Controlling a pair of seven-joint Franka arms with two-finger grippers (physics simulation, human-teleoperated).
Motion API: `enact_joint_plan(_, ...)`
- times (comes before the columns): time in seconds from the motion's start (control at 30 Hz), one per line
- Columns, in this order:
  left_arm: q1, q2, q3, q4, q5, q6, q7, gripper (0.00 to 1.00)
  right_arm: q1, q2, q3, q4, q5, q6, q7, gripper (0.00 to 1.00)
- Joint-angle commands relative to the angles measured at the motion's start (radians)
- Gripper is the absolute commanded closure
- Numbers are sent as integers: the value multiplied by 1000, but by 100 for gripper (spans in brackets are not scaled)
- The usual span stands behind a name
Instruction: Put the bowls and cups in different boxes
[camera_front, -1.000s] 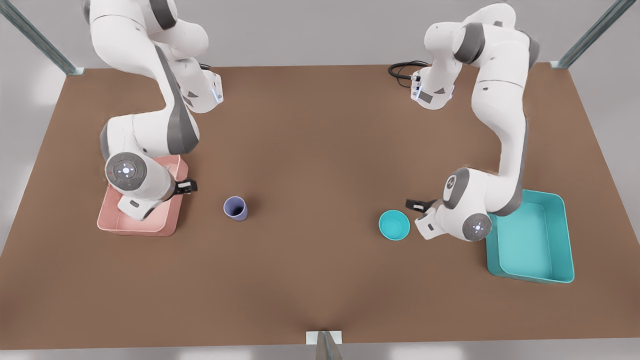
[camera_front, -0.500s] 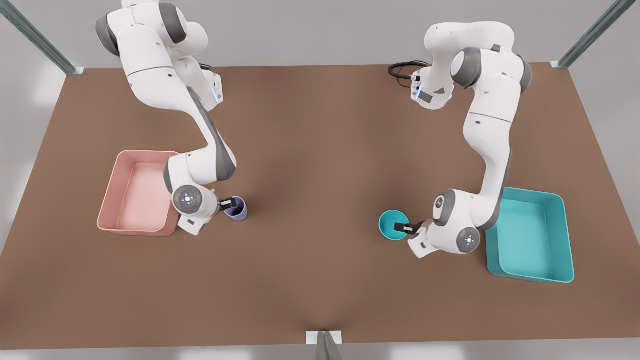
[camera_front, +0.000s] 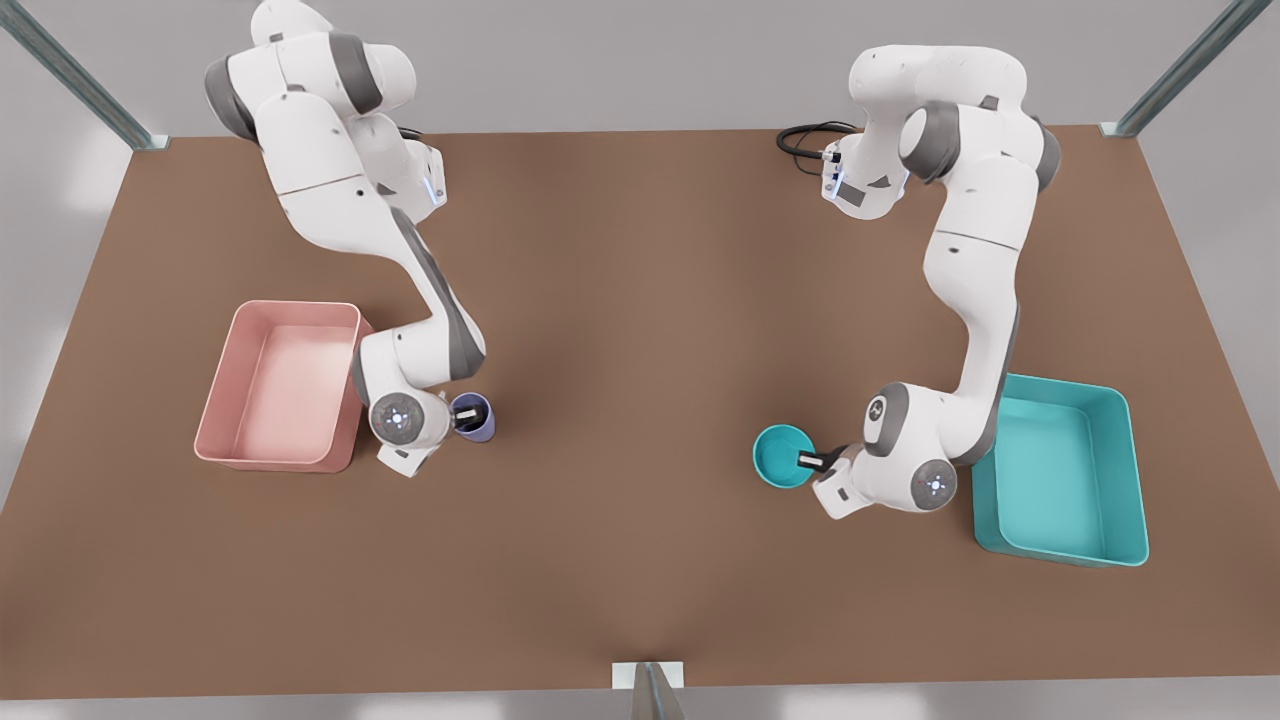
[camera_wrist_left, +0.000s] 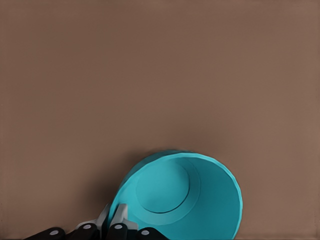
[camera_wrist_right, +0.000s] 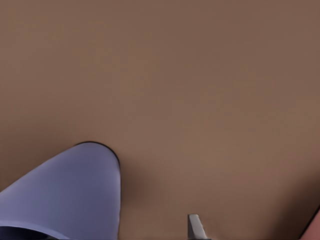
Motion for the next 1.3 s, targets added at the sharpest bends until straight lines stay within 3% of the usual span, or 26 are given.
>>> enact_joint_plan(0.0,3,-18,5,10,-2,-67,10,79,2,6,0,2,6,9,1,44)
enact_joint_plan(0.07,46,-67,20,115,3,-222,2,79,3,21,2,19,3,7,-8,79)
enact_joint_plan(0.2,124,-192,106,112,53,-250,-2,79,9,21,2,47,6,-32,5,79)
enact_joint_plan(0.3,252,-216,186,106,92,-247,131,79,9,15,2,79,8,-78,-6,79)
enact_joint_plan(0.43,282,-208,332,91,89,-158,206,79,-66,-134,-8,96,0,-235,-222,79)
enact_joint_plan(0.57,339,-182,359,86,89,-101,332,79,-259,-289,-54,94,-123,-315,-520,79)
enact_joint_plan(0.67,355,-130,361,2,89,78,401,79,-298,-289,-199,96,-112,-244,-814,79)
enact_joint_plan(1.0,362,-8,361,-12,89,195,400,79,-261,-161,-219,-1,-25,35,-838,79)
enact_joint_plan(1.03,361,-8,361,-12,89,193,401,64,-253,-152,-219,-3,-25,70,-833,79)
enact_joint_plan(1.1,361,-13,359,-12,87,180,401,0,-256,-123,-219,-18,-8,165,-832,79)
enact_joint_plan(1.2,347,-94,359,-6,89,31,397,0,-253,-109,-232,-68,15,213,-832,79)
enact_joint_plan(1.27,278,-267,358,-1,92,-216,352,0,-253,-109,-233,-76,15,211,-832,79)
